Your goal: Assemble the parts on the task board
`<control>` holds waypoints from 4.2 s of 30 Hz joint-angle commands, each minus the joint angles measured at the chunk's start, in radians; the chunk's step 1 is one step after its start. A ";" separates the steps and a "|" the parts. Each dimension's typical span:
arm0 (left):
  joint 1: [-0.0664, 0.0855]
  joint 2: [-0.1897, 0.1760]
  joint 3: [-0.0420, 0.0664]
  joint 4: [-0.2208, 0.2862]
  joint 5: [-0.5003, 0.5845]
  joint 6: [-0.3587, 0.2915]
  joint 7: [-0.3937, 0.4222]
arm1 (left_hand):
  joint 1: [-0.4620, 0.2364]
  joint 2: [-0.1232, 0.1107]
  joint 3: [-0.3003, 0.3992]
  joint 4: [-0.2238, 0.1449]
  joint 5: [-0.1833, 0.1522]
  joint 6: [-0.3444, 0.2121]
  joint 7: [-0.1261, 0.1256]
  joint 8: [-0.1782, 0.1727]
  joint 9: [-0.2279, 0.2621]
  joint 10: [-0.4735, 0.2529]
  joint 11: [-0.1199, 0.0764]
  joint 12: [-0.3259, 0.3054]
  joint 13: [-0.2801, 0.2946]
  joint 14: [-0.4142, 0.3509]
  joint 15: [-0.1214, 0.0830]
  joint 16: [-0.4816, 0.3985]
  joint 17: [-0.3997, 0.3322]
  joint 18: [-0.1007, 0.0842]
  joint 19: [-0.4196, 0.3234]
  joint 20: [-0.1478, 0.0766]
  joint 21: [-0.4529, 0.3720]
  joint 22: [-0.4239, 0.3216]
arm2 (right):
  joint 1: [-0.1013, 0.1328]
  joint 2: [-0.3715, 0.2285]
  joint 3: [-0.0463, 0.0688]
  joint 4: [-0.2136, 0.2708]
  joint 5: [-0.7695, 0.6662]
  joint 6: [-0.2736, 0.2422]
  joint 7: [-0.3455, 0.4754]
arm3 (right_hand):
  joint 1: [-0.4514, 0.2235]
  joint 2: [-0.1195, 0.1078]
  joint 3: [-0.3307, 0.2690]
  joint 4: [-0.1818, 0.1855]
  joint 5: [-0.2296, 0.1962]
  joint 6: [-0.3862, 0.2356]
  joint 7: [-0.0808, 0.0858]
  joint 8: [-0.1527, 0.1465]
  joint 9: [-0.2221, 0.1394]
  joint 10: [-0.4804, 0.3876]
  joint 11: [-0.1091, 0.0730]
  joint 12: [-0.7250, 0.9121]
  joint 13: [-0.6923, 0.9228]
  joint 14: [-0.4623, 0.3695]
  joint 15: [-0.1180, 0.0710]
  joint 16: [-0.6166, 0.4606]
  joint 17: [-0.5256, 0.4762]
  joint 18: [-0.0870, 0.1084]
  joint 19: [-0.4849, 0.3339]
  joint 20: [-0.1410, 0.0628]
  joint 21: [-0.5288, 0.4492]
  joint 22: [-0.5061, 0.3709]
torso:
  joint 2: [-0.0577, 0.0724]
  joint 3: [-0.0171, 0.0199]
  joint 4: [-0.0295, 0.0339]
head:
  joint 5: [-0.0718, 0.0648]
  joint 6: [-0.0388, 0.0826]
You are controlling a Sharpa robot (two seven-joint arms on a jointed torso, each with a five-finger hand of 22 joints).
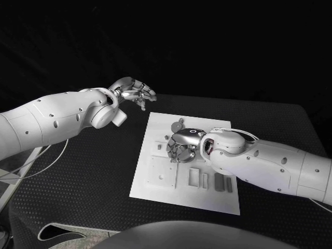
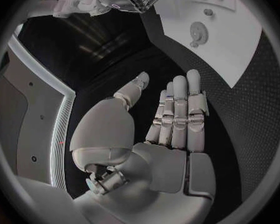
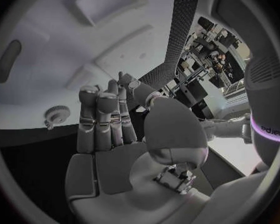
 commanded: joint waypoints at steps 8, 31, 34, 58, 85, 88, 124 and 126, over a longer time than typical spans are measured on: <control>0.002 0.003 0.000 0.000 0.008 -0.001 0.013 | 0.006 0.001 -0.006 0.001 -0.001 0.000 0.005 0.007 -0.001 -0.004 0.002 0.002 0.002 0.001 0.000 -0.007 0.002 0.049 0.004 0.002 -0.005 0.001 | -0.010 0.010 -0.009 -0.006 -0.056 0.017 -0.005 | 0.000 0.006 0.004 0.000 0.002 -0.002 0.008 0.005 0.002 0.025 0.018 -0.002 0.002 -0.016 -0.008 -0.001 -0.002 0.064 -0.005 -0.006 -0.005 0.002 | 0.000 0.0006 -0.0005 | 0.004 -0.004; 0.002 -0.001 0.000 0.002 0.008 0.001 0.009 | 0.008 0.002 -0.004 0.001 -0.001 -0.002 0.005 0.010 -0.002 -0.005 0.002 0.002 0.002 0.000 0.000 -0.009 0.004 0.048 0.003 0.002 -0.007 0.001 | -0.019 0.023 -0.015 -0.011 -0.073 0.028 -0.010 | 0.001 0.006 0.003 0.000 0.002 -0.002 0.009 0.005 0.005 0.025 0.017 -0.002 0.004 -0.015 -0.008 0.000 -0.002 0.064 -0.005 -0.006 -0.005 0.003 | -0.001 -0.0004 -0.0011 | 0.010 -0.014; 0.002 -0.001 0.000 0.002 0.008 0.000 0.008 | 0.008 0.002 -0.004 0.001 -0.001 -0.002 0.005 0.010 -0.003 -0.005 0.002 0.002 0.002 0.000 0.000 -0.010 0.004 0.048 0.003 0.002 -0.007 0.001 | -0.021 0.027 -0.016 -0.012 -0.074 0.029 -0.011 | 0.001 0.006 0.003 0.000 0.002 -0.002 0.009 0.005 0.005 0.025 0.017 -0.002 0.004 -0.015 -0.008 0.000 -0.003 0.064 -0.005 -0.006 -0.005 0.003 | 0.000 0.0000 -0.0011 | 0.011 -0.015; 0.002 -0.001 0.000 0.000 0.008 0.002 0.008 | 0.007 0.001 -0.005 0.002 -0.001 -0.003 0.005 0.012 -0.003 -0.005 0.003 0.001 0.003 0.000 0.000 -0.011 0.006 0.048 0.003 0.002 -0.008 0.001 | -0.026 0.030 -0.020 -0.025 -0.078 0.034 -0.015 | 0.001 0.006 0.002 0.000 0.002 -0.003 0.009 0.005 0.007 0.025 0.017 -0.003 0.006 -0.015 -0.008 0.000 -0.003 0.064 -0.005 -0.007 -0.005 0.004 | -0.001 -0.0004 -0.0011 | 0.010 -0.020; 0.001 -0.002 0.000 -0.002 0.008 0.008 0.006 | 0.008 0.001 -0.005 0.002 -0.001 -0.004 0.005 0.014 -0.004 -0.006 0.003 0.001 0.003 0.001 0.000 -0.012 0.008 0.048 0.003 0.002 -0.009 0.002 | -0.030 0.020 -0.021 -0.010 -0.087 0.033 -0.021 | 0.002 0.007 0.002 0.000 0.002 -0.004 0.009 0.005 0.009 0.026 0.017 -0.004 0.008 -0.015 -0.008 0.001 -0.004 0.064 -0.004 -0.007 -0.005 0.005 | -0.001 0.0004 -0.0013 | 0.010 -0.023; 0.001 -0.002 0.000 -0.002 0.008 0.007 0.006 | 0.008 0.001 -0.005 0.002 -0.001 -0.004 0.005 0.014 -0.004 -0.006 0.003 0.001 0.003 0.001 0.000 -0.013 0.008 0.048 0.003 0.002 -0.009 0.002 | -0.031 0.022 -0.021 -0.013 -0.089 0.036 -0.024 | 0.002 0.007 0.001 0.000 0.002 -0.004 0.009 0.005 0.009 0.026 0.017 -0.005 0.008 -0.015 -0.008 0.001 -0.004 0.064 -0.004 -0.007 -0.005 0.005 | -0.001 0.0003 -0.0016 | 0.010 -0.023; 0.001 -0.002 0.000 0.000 0.008 0.010 0.004 | 0.008 0.001 -0.005 0.003 -0.001 -0.006 0.005 0.017 -0.006 -0.007 0.003 0.001 0.004 0.001 0.001 -0.014 0.010 0.048 0.003 0.002 -0.010 0.002 | -0.042 0.043 -0.027 -0.016 -0.101 0.066 -0.027 | -0.002 0.003 -0.001 0.000 0.002 -0.010 0.011 0.002 0.012 0.019 0.020 -0.011 0.012 -0.017 -0.006 0.001 -0.007 0.064 -0.008 -0.007 -0.007 0.007 | 0.000 0.0002 -0.0013 | 0.006 -0.026; 0.001 -0.002 0.000 0.000 0.008 0.010 0.004 | 0.008 0.001 -0.005 0.003 -0.001 -0.006 0.005 0.017 -0.006 -0.007 0.003 0.001 0.004 0.001 0.001 -0.015 0.010 0.048 0.003 0.002 -0.010 0.002 | -0.042 0.043 -0.027 -0.014 -0.101 0.064 -0.027 | -0.002 0.003 -0.001 0.000 0.002 -0.010 0.011 0.001 0.012 0.019 0.020 -0.011 0.012 -0.017 -0.006 0.001 -0.008 0.064 -0.008 -0.007 -0.007 0.007 | -0.001 0.0004 -0.0015 | 0.006 -0.026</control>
